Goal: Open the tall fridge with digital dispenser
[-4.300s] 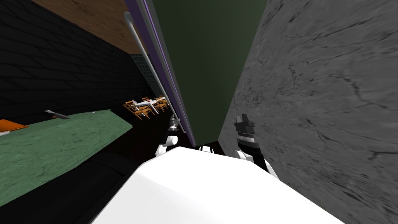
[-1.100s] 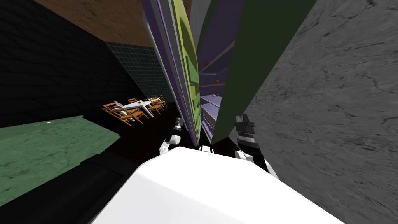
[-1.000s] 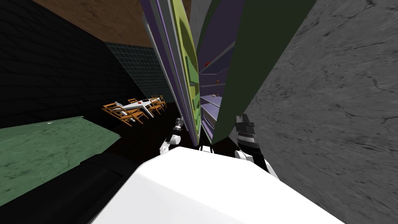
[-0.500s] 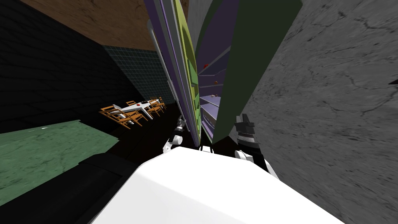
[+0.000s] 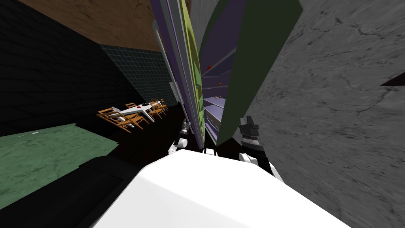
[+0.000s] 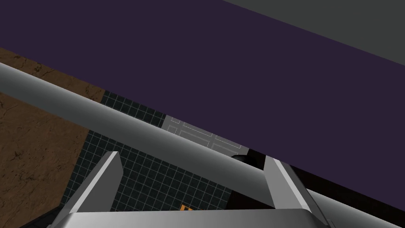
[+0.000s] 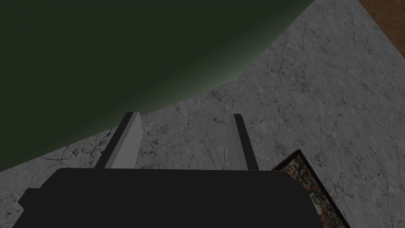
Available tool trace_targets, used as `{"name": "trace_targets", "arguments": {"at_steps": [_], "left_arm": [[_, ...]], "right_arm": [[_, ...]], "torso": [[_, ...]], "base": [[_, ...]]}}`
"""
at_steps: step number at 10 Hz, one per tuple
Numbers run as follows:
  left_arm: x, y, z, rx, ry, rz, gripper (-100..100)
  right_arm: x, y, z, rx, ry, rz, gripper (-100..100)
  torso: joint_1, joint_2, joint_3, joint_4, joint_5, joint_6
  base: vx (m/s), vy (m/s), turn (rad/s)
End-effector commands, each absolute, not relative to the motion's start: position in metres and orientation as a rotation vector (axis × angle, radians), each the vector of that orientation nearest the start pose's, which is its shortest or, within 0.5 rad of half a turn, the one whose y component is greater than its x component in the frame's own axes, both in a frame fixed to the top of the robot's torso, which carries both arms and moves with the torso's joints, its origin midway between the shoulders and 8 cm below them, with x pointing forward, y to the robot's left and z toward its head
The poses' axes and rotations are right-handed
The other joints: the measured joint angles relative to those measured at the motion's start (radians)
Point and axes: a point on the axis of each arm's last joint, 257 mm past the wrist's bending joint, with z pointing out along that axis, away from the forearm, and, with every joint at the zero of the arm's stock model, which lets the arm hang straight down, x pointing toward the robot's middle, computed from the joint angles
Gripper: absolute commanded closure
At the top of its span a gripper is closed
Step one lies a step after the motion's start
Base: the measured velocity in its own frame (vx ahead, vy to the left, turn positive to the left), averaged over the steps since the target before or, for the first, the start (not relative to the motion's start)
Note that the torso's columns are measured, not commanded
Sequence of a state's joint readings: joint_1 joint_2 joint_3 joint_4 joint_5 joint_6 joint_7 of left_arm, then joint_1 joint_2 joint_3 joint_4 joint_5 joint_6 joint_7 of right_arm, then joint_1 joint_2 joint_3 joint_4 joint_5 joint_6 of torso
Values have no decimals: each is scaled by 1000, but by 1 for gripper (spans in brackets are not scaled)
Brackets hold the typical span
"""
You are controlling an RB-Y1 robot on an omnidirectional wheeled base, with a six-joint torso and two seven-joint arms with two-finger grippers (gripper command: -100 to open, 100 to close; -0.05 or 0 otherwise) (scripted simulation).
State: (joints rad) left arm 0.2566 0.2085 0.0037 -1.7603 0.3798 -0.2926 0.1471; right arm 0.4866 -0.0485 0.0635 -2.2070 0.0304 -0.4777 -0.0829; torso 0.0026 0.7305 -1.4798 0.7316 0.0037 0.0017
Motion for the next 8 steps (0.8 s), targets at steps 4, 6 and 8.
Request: {"name": "trace_targets", "arguments": {"at_steps": [4,6,8], "left_arm": [[466,317,-179,-1265,826,-1487,-100],[464,320,-184,-1279,834,-1476,-100],[465,315,-187,-1268,823,-1486,100]], "right_arm": [[365,-251,-10,715,712,1408,0],[365,-251,-11,715,712,1408,0],[365,-251,-10,715,712,1408,0]], "torso": [[-1,2,1,2,-2,-1],[-7,-4,-3,7,-6,5],[-5,4,1,9,-6,4]], "base": [[-5,26,-13],[52,-20,63],[-53,16,-70]]}}
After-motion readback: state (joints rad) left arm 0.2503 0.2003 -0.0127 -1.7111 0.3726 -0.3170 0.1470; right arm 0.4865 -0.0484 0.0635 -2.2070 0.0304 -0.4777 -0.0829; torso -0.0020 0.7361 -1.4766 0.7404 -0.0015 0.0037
